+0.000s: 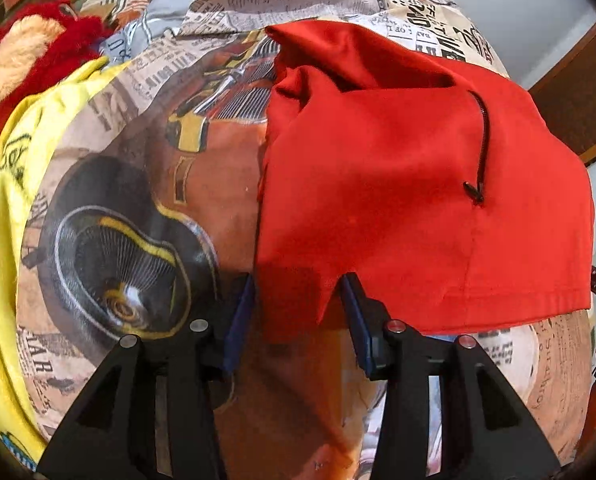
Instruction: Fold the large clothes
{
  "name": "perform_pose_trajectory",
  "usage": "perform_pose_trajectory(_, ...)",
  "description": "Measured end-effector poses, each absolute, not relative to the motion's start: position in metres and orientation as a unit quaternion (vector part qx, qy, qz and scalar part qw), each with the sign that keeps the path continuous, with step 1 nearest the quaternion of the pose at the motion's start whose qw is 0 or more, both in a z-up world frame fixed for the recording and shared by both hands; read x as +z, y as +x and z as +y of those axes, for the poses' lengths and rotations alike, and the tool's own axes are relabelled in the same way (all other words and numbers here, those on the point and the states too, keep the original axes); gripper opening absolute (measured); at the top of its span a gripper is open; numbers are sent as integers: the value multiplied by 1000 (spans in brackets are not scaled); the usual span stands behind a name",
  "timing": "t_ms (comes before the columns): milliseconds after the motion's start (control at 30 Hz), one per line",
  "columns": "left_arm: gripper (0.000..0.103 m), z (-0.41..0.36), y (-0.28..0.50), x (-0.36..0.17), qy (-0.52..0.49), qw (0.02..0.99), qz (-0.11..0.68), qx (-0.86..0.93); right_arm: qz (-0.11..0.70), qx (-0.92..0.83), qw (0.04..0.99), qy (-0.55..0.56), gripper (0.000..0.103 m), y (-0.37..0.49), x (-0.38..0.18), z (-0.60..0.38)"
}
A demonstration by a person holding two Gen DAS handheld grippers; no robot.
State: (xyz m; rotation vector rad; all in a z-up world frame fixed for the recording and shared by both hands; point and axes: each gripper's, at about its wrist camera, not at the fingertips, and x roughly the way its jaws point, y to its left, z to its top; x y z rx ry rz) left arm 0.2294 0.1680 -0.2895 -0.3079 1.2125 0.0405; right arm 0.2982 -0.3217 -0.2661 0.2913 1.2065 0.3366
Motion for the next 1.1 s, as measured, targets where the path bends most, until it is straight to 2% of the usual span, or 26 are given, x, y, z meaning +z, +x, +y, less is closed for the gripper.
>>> perform_pose_trajectory(33,24,165,231,-288,-133,815,564,23,560,163,801,138,57,299,-266,-321)
perform_pose_trajectory(100,9,162,233,-283,-107,823,557,32,549,175,805,140,54,300,-266,-317)
perform_pose_trajectory(133,5,159,232,-279,-97,828,552,31,544,177,808,138,50,299,-265,-314)
perform_pose_trajectory(167,5,155,231,-274,-88,833,545,28,539,175,813,132,47,297,-264,-312)
perform_pose_trajectory(233,3,149,228,-262,-74,843,533,19,531,180,819,121,31,292,-260,-305)
perform_pose_trajectory(333,3,141,226,-237,-68,858,510,3,515,189,829,109,14,287,-249,-303)
perform_pose_trajectory(767,2,163,259,-123,-159,909,384,-28,423,226,868,129,11,305,-156,-296)
perform_pose_trajectory(933,2,179,297,-113,-173,917,360,0,406,202,883,118,11,346,-138,-287)
perform_pose_trajectory(1100,2,192,352,-138,-174,907,382,43,416,159,887,123,11,401,-149,-286)
